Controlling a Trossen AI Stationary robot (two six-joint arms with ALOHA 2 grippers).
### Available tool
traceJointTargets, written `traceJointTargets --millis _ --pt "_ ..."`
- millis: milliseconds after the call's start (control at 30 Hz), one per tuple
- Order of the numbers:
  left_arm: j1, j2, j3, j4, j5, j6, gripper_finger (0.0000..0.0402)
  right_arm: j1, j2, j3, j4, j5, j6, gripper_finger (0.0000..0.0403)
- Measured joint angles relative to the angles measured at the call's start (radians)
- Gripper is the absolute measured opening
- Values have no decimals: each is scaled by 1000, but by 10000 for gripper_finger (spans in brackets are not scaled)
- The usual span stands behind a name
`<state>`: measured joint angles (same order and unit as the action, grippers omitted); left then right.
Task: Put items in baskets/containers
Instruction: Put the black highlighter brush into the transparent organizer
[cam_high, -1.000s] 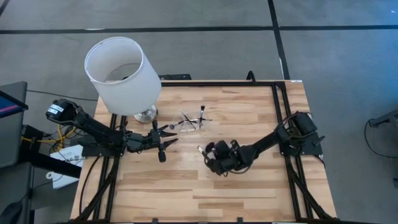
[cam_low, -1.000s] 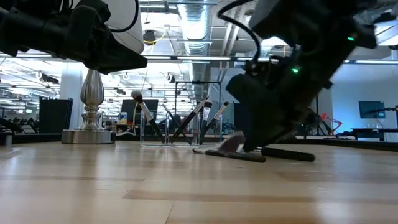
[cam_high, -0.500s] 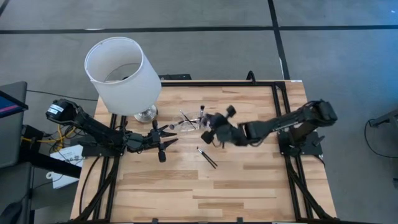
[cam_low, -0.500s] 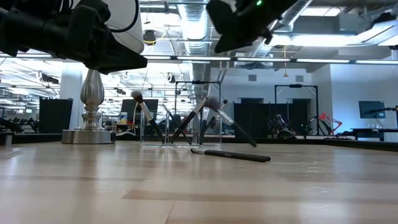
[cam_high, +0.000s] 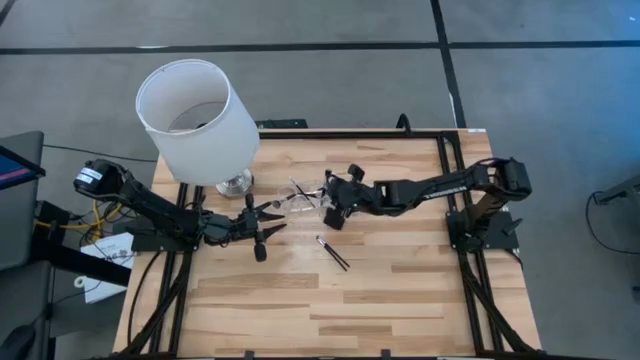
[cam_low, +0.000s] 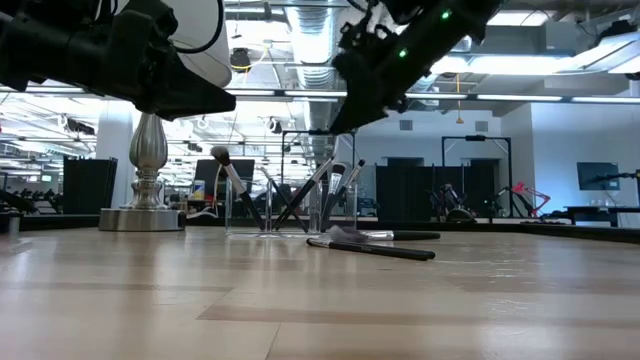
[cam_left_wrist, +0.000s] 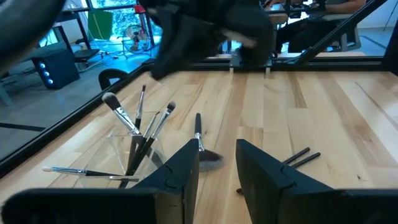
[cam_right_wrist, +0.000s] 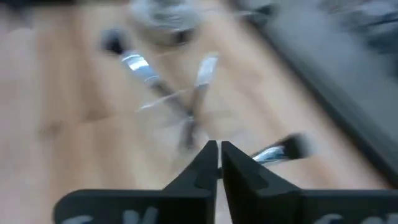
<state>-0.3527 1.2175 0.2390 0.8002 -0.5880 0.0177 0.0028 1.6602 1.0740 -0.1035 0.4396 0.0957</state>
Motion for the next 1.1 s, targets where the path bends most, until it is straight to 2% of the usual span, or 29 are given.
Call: traceJointTargets --millis 67,167,333,433,500,567,633,700,867,1100 --pt "0 0 0 0 0 0 104 -12 -4 5 -21 -127 1 34" --pt "0 0 0 0 0 0 104 -33 -5 2 -122 -209 1 75" --pt "0 0 0 1 -1 0 104 -83 -4 2 -402 -230 -6 156" --pt "0 0 0 1 -2 0 104 -105 -4 -4 -479 -233 -167 195" --pt "0 0 0 1 -2 0 104 -120 -4 -17 -428 -291 -267 212" --pt "1 0 0 1 -2 0 104 -152 -4 -32 -373 -427 -330 221" --pt "1 0 -1 1 -2 0 104 -190 -4 -65 -290 -555 -350 222" --pt "1 0 -1 1 -2 -1 104 -225 -4 -111 -209 -627 -358 217" --pt "1 0 -1 1 -2 -1 104 -285 -4 -275 -20 -709 -380 190" --pt "1 0 -1 10 -3 -1 104 -298 38 -556 481 -726 -369 165"
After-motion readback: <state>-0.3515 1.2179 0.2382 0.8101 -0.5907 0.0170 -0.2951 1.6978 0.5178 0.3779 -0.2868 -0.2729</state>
